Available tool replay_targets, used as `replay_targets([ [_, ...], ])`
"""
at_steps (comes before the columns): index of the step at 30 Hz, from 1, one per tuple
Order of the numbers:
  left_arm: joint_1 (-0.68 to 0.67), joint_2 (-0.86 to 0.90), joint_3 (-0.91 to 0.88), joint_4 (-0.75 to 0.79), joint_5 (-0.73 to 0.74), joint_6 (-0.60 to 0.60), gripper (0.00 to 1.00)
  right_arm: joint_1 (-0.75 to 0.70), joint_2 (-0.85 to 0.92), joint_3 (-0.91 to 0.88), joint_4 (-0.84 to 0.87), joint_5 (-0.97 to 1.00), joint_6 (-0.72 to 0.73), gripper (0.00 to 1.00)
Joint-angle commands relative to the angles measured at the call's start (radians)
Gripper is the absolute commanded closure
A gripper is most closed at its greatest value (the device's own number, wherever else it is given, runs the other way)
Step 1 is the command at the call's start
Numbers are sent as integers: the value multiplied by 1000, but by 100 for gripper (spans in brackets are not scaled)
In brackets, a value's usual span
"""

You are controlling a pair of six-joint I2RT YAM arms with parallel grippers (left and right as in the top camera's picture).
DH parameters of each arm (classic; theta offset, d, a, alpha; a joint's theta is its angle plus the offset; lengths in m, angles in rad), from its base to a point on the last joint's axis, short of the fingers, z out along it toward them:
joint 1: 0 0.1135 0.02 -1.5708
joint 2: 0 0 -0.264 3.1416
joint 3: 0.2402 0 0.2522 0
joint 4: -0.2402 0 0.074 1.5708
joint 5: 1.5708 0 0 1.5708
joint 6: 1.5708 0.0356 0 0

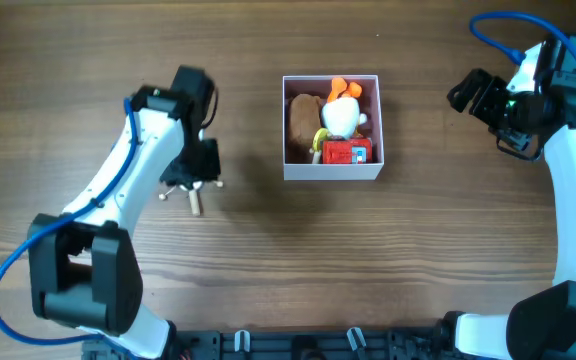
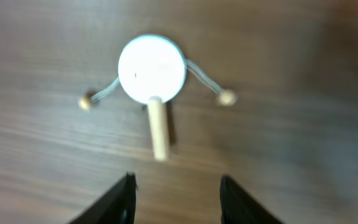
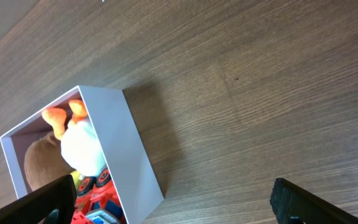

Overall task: Pack container
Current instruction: 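Grasp the white pig-face rattle drum with the left gripper, then lower the pig-face rattle into the box and release it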

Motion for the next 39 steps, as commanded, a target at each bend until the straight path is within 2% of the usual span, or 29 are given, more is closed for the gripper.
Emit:
replay_targets([
  [1,49,4,-159,122,70,-50,56,-2,-2,-1,3,16,2,0],
  [7,92,5,-288,300,70,-48,56,-2,-2,-1,3,16,2,0],
  [14,89,5,-350,418,70,-35,62,-2,-2,-1,3,16,2,0],
  [16,89,5,-352,427,70,-33,69,-2,-2,-1,3,16,2,0],
  [19,89,4,-352,429,73,-31,85,-2,-2,-1,3,16,2,0],
  [22,89,2,-338,403,102,39,89,-2,-2,-1,3,16,2,0],
  [27,81,-23,-188,213,105,74,92,-2,-2,-1,3,16,2,0],
  [32,19,-70,106,27,143,137,92,-2,-2,-1,3,17,2,0],
  [36,-78,-76,325,2,148,193,91,-2,-2,-1,3,16,2,0],
  [39,-171,-76,393,103,145,230,92,-2,-2,-1,3,16,2,0],
])
